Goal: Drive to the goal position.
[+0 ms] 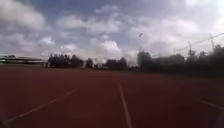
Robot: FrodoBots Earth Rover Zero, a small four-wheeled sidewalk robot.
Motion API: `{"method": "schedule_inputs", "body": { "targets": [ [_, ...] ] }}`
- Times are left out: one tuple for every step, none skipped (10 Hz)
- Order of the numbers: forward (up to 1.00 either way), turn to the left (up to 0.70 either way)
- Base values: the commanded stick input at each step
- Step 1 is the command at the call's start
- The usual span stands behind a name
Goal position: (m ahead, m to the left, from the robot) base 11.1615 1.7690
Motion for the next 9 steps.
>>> {"method": "schedule_inputs", "body": {
  "targets": [
    [0.70,0.00],
    [0.70,0.00],
    [0.70,0.00],
    [0.70,0.00],
    [0.70,0.00],
    [0.70,0.00],
    [0.70,0.00],
    [0.70,0.00],
    [0.70,0.00]
  ]
}}
